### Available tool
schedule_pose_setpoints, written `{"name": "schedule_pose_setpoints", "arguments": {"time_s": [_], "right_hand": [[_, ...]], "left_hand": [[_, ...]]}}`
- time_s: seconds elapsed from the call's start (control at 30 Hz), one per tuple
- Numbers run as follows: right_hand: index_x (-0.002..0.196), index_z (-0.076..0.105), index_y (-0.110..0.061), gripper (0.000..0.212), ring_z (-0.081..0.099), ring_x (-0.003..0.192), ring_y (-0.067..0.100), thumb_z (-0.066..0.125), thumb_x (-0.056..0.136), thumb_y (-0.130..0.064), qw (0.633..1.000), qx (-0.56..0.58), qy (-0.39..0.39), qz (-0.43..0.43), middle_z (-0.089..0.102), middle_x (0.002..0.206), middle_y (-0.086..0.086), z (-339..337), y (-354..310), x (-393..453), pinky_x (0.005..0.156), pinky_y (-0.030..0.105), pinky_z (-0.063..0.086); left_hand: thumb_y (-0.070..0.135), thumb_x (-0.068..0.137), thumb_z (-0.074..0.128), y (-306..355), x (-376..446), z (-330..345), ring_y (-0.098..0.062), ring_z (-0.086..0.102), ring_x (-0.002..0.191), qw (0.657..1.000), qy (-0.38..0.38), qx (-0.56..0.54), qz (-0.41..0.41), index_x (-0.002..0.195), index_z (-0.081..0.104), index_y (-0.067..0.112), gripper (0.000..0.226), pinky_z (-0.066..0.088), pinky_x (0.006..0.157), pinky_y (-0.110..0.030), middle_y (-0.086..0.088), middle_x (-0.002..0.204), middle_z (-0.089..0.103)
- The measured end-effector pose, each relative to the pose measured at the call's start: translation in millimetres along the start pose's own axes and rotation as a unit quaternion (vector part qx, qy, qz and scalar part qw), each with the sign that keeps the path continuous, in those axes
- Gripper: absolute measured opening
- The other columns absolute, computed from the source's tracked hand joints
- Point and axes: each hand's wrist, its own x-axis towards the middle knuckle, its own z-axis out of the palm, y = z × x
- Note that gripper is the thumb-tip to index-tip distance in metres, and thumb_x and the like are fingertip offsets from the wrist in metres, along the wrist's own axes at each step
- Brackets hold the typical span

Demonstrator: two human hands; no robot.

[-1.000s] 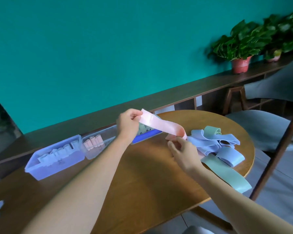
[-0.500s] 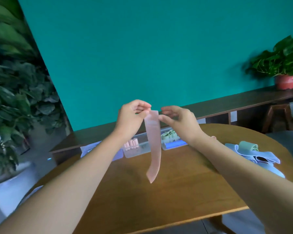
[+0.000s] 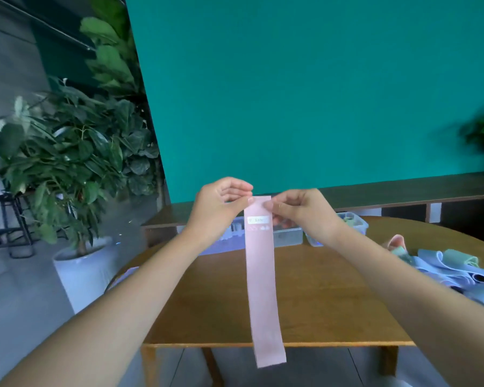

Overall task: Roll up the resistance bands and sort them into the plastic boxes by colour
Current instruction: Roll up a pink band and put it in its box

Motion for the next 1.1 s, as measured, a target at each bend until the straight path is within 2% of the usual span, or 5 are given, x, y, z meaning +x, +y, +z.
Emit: {"name": "schedule_pose_setpoints", "arguments": {"time_s": [0.27,0.5,0.7,0.93,1.1], "right_hand": [[0.093,0.079,-0.013,0.014,0.067,0.068,0.014,0.076,0.088,-0.026,0.992,-0.038,-0.058,0.105,0.075,0.078,0.006,46,102,-10,0.062,0.023,0.054],[0.086,0.079,-0.02,0.01,0.067,0.07,0.011,0.077,0.089,-0.03,0.984,-0.04,-0.051,0.163,0.076,0.076,0.001,69,187,18,0.073,0.031,0.057],[0.094,0.078,-0.014,0.014,0.072,0.075,0.01,0.073,0.092,-0.027,0.983,-0.029,-0.075,0.164,0.077,0.082,0.002,66,218,49,0.071,0.026,0.058],[0.098,0.078,-0.008,0.016,0.07,0.074,0.014,0.073,0.092,-0.023,0.982,-0.01,-0.055,0.181,0.077,0.088,0.008,71,246,70,0.079,0.033,0.06],[0.097,0.078,-0.019,0.015,0.062,0.061,0.01,0.071,0.093,-0.032,0.983,-0.063,-0.005,0.172,0.074,0.077,-0.002,79,266,78,0.069,0.02,0.055]], "left_hand": [[0.011,0.086,0.077,-117,-45,22,0.002,0.069,0.085,0.993,0.007,0.037,-0.108,0.093,0.075,0.025,0.015,0.054,0.08,-0.015,0.015,0.088,0.074],[0.011,0.082,0.079,-207,-38,40,0.001,0.07,0.085,0.98,0.03,0.027,-0.194,0.088,0.074,0.028,0.019,0.055,0.08,-0.023,0.015,0.089,0.075],[0.017,0.085,0.079,-247,-18,48,-0.005,0.07,0.086,0.969,0.041,-0.022,-0.244,0.096,0.076,0.022,0.013,0.054,0.063,-0.019,0.011,0.092,0.075],[0.021,0.086,0.079,-278,-12,52,-0.013,0.071,0.097,0.957,-0.025,-0.098,-0.271,0.111,0.073,0.025,0.026,0.061,0.075,-0.029,0.005,0.105,0.074],[0.008,0.084,0.077,-296,-2,51,-0.015,0.072,0.088,0.956,-0.013,-0.097,-0.276,0.113,0.073,0.02,0.031,0.057,0.072,-0.022,0.003,0.096,0.076]]}}
